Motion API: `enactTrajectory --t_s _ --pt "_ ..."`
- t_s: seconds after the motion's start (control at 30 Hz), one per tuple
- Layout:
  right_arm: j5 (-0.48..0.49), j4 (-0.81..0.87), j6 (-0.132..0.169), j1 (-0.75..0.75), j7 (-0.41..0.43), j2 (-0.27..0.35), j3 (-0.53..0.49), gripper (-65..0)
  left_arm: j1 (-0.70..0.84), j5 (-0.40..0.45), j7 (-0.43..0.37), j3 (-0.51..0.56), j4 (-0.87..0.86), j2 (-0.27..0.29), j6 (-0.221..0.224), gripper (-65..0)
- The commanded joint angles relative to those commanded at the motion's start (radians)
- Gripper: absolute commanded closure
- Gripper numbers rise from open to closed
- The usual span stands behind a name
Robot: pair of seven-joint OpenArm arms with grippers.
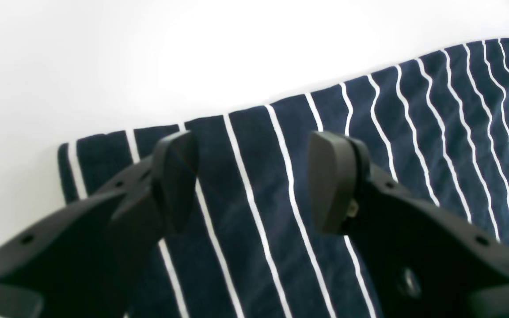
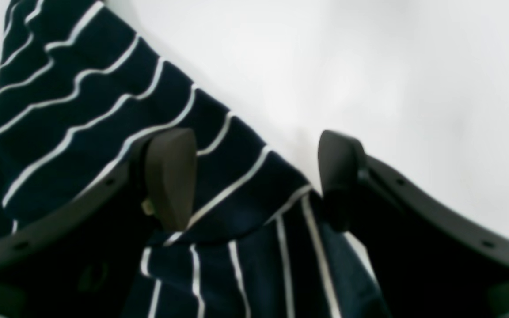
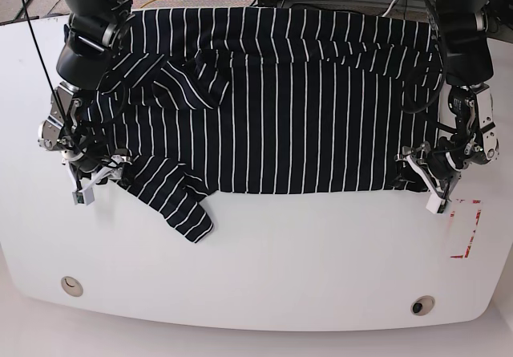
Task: Layout the t-shirt on the table in an organized manner, then fold the t-shirt properly
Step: 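Lower both grippers onto the hem-side corners of the shirt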
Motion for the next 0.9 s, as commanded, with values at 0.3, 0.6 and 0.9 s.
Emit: enactTrajectory --t_s 0.3,0.6,0.9 --pt "0.003 0.000 0.000 -0.018 0.002 -0.002 0.000 -34.9 0.006 0.000 0.002 -0.003 0.106 -0.032 0.000 -36.7" --pt "0.000 0.000 0.000 -0.017 0.002 -0.002 0.000 -1.4 0.002 0.000 0.000 -0.025 0.089 -0.044 0.000 -36.7" --pt "0.000 0.000 0.000 -0.015 0.002 -0.002 0.000 -1.3 -0.060 0.002 -0.006 -0.098 -0.092 -0.060 0.000 -36.9"
